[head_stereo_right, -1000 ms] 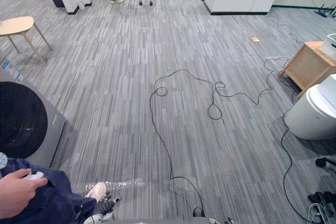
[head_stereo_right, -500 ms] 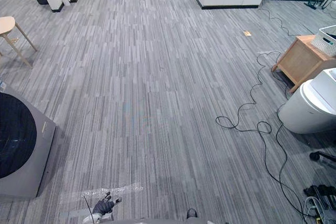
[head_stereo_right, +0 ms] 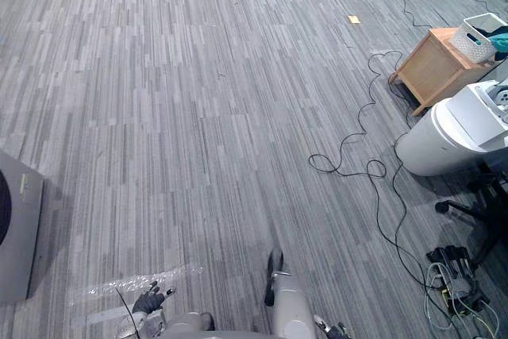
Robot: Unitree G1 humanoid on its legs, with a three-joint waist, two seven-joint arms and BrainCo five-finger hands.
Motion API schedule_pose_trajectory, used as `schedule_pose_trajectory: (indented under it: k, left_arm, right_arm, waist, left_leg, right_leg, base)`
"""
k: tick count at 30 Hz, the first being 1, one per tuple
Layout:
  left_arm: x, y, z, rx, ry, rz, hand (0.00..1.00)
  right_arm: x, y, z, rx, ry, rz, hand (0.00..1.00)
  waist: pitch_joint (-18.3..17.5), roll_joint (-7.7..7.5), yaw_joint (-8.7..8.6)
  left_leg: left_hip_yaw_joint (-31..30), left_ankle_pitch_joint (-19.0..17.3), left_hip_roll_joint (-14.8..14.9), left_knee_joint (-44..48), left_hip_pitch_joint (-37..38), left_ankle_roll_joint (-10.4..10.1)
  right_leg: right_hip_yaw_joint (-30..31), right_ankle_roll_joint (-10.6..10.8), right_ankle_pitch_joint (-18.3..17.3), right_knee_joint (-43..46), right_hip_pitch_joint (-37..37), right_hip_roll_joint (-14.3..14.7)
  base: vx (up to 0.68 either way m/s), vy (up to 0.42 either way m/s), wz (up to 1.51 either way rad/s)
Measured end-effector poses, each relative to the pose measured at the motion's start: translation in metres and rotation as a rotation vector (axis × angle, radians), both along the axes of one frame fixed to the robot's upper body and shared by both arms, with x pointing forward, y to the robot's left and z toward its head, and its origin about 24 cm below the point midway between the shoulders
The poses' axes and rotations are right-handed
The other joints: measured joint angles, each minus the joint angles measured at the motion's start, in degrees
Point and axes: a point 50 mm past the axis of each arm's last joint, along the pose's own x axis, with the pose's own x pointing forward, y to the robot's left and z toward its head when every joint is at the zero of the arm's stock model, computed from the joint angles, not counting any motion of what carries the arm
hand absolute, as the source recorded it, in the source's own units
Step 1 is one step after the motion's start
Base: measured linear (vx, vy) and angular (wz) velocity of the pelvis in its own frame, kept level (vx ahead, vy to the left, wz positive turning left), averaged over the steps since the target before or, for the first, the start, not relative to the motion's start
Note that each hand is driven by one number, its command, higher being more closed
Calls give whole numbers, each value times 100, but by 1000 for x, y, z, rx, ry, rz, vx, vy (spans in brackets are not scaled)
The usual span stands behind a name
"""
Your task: Organize washtable
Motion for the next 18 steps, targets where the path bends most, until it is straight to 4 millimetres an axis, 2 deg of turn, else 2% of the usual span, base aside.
schedule_pose_trajectory:
  k: [1, 2, 4, 5, 6, 7, 8, 9, 10, 11, 12, 13, 14, 15, 16, 17, 18]
  left_arm:
    - [-3, -1, -1, -3, 10, 2, 0]
    - [-4, -1, -1, -6, 14, 4, 0]
    - [-19, -10, -6, -34, 47, 29, 0]
    - [-22, -10, -7, -42, 52, 51, 0]
    - [-9, -18, -5, -61, 17, 53, 0]
    - [-7, -18, -4, -62, 14, 52, 0]
    - [-18, -20, -7, -57, 47, 74, 0]
    - [-17, -24, -7, -62, 43, 77, 0]
    - [-15, -31, -7, -71, 41, 61, 0]
    - [-8, -32, -5, -69, 16, 26, 0]
    - [-2, -31, -3, -63, -2, 5, 0]
    - [3, -29, -1, -54, -18, -5, 0]
    - [6, -25, 0, -40, -34, -15, 0]
    - [8, -24, 2, -29, -48, -38, 0]
    - [9, -24, 2, -31, -53, -40, 0]
    - [9, -25, 2, -33, -55, -41, 0]
    - [8, -27, 2, -38, -56, -48, 0]
  right_arm:
    - [-5, 0, -1, 3, 13, -7, 0]
    - [-7, 0, -1, 4, 17, -15, 0]
    - [-14, -10, 0, -16, 24, -47, 0]
    - [-9, -11, 1, -18, 15, -55, 0]
    - [1, -18, 3, -39, -14, -47, 0]
    - [1, -18, 3, -41, -17, -42, 0]
    - [-1, -19, 4, -53, -9, -18, 0]
    - [-4, -26, 5, -75, 5, -4, 0]
    - [-4, -33, 6, -92, 13, 3, 0]
    - [-1, -34, 6, -97, 7, 13, 0]
    - [0, -31, 5, -89, 8, 12, 0]
    - [0, -27, 5, -77, 11, 18, 0]
    - [0, -24, 4, -68, 18, 29, 0]
    - [3, -21, 3, -65, 15, 44, 0]
    - [7, -21, 4, -68, 9, 62, 0]
    - [8, -22, 4, -75, 8, 75, 0]
    - [9, -26, 5, -88, 9, 85, 0]
  waist:
    - [-12, 8, -9]
    - [-35, 36, -47]
    - [-349, 363, -251]
    - [-419, 415, -192]
    - [-387, 423, -116]
    - [-363, 379, -133]
    - [-510, 475, -27]
    - [-539, 680, 79]
    - [-561, 782, 45]
    - [-534, 756, 8]
    - [-488, 679, 2]
    - [-440, 567, 17]
    - [-435, 464, 37]
    - [-420, 426, 33]
    - [-411, 452, 53]
    - [-403, 489, 58]
    - [-401, 602, 84]
  left_leg:
    - [-68, -103, -28, -142, 268, -164]
    - [-126, -173, 5, -140, 344, -210]
    - [-340, -367, 404, 42, 388, -469]
    - [-398, -194, 544, 649, 111, -765]
    - [-585, 636, 461, 1438, -112, -714]
    - [-600, 807, 394, 1586, -119, -681]
    - [-629, 1325, 446, 2375, -262, -651]
    - [-388, 996, 627, 3266, -390, -589]
    - [-443, 855, 701, 3552, -577, -529]
    - [-243, 546, 738, 3808, -927, -285]
    - [-101, 338, 711, 3806, -1150, -240]
    - [-13, 209, 615, 3633, -1353, -331]
    - [67, 184, 475, 3327, -1593, -369]
    - [63, 195, 287, 2779, -1942, -387]
    - [-1, 304, 99, 1973, -2268, -534]
    - [-40, 421, 31, 1527, -2406, -685]
    - [-87, 608, 18, 1048, -2697, -918]
  right_leg:
    - [20, -21, 17, -28, -63, -1]
    - [25, -35, 19, 96, -120, 1]
    - [-25, -357, 337, 668, -272, 236]
    - [-33, -506, 585, 1199, -424, 271]
    - [-31, -802, 313, 2460, -795, 73]
    - [-114, -812, 203, 2749, -921, 85]
    - [-149, -845, 132, 2012, -580, 170]
    - [-188, -938, 5, 1607, -120, 328]
    - [-174, -985, -119, 1546, 40, 379]
    - [-143, -987, -373, 1412, 374, 363]
    - [-149, -971, -451, 1236, 709, 305]
    - [-153, -941, -537, 1099, 1007, 215]
    - [-157, -910, -649, 995, 1256, 125]
    - [-160, -857, -790, 882, 1551, 56]
    - [-159, -791, -932, 770, 1793, 23]
    - [-159, -754, -979, 687, 1929, 30]
    - [-147, -703, -1045, 519, 2151, 118]
  base:
    - [576, -113, 44]
    - [535, -132, 63]
    - [662, -174, 76]
    - [919, -268, 57]
    - [756, -244, 30]
    - [665, -346, 10]
    - [539, -357, -20]
    - [487, -333, -28]
    - [619, -220, -12]
    - [563, -107, 12]
    - [565, -89, 23]
    - [378, -62, 19]
    - [462, -39, 20]
    - [535, 8, 11]
    - [536, 68, 5]
    - [443, 90, -8]
    - [462, 141, -33]
